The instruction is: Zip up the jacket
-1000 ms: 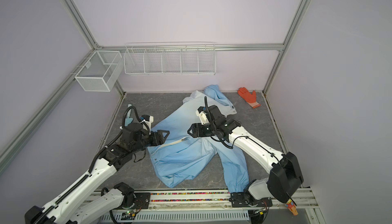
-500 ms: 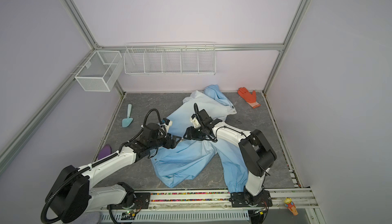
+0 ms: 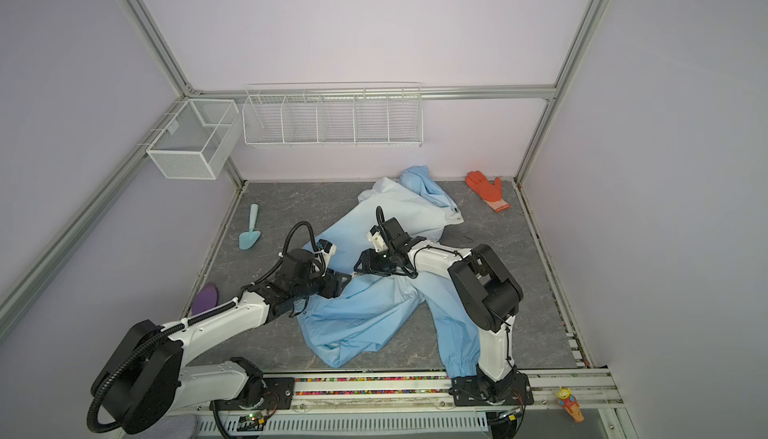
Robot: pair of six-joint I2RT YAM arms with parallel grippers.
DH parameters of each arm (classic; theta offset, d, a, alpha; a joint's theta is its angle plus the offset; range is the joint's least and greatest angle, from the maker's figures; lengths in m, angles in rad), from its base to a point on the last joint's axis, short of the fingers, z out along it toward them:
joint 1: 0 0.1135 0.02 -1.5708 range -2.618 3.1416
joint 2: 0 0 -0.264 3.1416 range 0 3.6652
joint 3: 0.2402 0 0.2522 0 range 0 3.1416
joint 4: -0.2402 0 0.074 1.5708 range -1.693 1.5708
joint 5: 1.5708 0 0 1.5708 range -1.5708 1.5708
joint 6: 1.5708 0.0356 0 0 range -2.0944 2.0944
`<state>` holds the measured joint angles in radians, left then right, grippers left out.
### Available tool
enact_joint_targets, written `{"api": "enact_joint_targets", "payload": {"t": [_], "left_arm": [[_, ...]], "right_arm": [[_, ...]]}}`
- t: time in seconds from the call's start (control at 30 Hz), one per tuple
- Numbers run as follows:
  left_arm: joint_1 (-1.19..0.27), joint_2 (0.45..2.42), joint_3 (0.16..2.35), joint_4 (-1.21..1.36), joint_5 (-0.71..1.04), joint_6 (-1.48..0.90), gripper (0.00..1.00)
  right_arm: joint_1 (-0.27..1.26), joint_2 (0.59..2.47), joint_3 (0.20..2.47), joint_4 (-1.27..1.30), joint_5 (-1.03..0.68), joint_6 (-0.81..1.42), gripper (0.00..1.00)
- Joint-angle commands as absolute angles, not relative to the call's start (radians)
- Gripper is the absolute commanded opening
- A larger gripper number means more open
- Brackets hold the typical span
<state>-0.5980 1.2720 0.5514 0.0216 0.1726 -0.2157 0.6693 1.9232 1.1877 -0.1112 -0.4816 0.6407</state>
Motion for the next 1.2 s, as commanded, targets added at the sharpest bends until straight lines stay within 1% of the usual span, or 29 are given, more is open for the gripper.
{"api": "enact_joint_targets", "payload": {"t": [0.0,0.07,0.1,0.13,0.17,0.23,0.33,0.43,0.77,1.03,1.17], "left_arm": [[-0.600,1.297,0.537,0.047,0.162,-0.225,0.60],[-0.600,1.304,0.533,0.058,0.164,-0.229,0.49],[-0.600,1.307,0.531,0.061,0.166,-0.230,0.41],[-0.601,1.310,0.527,0.066,0.168,-0.233,0.36],[-0.600,1.313,0.524,0.070,0.171,-0.235,0.31],[-0.601,1.320,0.521,0.080,0.172,-0.240,0.26],[-0.600,1.328,0.516,0.093,0.166,-0.247,0.21],[-0.601,1.336,0.516,0.099,0.159,-0.253,0.21],[-0.600,1.354,0.545,0.048,0.146,-0.268,0.18],[-0.600,1.350,0.547,0.049,0.149,-0.273,0.17],[-0.601,1.352,0.545,0.050,0.150,-0.275,0.17]], "right_arm": [[0.677,1.945,1.186,-0.032,-0.519,0.665,0.56],[0.678,1.949,1.185,-0.021,-0.524,0.668,0.56],[0.680,1.951,1.184,-0.013,-0.527,0.671,0.56],[0.681,1.954,1.184,-0.008,-0.533,0.672,0.55],[0.682,1.954,1.184,-0.006,-0.536,0.673,0.55],[0.683,1.953,1.182,-0.001,-0.537,0.675,0.54],[0.686,1.951,1.177,0.000,-0.539,0.678,0.54],[0.687,1.948,1.165,0.008,-0.546,0.684,0.51],[0.696,1.906,1.118,0.023,-0.543,0.692,0.49],[0.699,1.877,1.117,0.004,-0.530,0.688,0.42],[0.699,1.862,1.126,-0.024,-0.516,0.673,0.41]]}}
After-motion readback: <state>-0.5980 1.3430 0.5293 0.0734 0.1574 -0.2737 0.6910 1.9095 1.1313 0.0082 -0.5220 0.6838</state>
